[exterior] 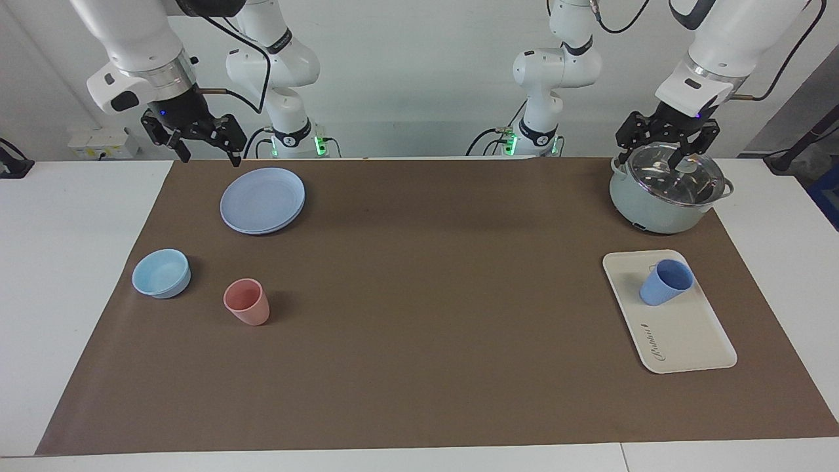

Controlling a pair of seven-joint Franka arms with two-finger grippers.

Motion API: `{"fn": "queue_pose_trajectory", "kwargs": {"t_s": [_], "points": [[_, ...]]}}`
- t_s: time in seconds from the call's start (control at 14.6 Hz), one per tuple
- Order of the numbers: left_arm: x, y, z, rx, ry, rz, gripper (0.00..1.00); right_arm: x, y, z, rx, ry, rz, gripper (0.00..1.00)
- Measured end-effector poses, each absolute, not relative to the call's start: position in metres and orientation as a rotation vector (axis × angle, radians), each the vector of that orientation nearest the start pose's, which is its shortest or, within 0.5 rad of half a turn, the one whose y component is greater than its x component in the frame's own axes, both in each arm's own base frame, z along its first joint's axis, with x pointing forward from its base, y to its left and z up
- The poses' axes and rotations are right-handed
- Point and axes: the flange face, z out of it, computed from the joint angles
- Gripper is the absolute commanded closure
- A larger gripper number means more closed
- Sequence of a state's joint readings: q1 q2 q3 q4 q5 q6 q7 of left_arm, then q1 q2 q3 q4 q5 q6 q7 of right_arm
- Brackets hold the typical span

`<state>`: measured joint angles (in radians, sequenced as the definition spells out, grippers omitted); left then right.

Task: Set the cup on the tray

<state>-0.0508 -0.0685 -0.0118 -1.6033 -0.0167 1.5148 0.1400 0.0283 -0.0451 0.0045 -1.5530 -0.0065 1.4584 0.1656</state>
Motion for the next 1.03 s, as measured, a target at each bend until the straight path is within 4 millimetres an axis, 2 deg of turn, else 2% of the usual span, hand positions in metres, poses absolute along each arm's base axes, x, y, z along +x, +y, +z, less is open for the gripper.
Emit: {"fn": "queue_pose_trajectory", "kwargs": {"t_s": [0.68, 1.03], "points": [[0.526, -0.034, 0.641, -3.142, 0.318, 0.031, 0.00, 0.524, 0.016, 0.655, -3.144, 0.210, 0.054, 0.01], [0.526, -0.034, 0.641, -3.142, 0.318, 0.032, 0.00, 0.509, 0.016, 0.678, -3.141, 0.210, -0.015, 0.01]]}}
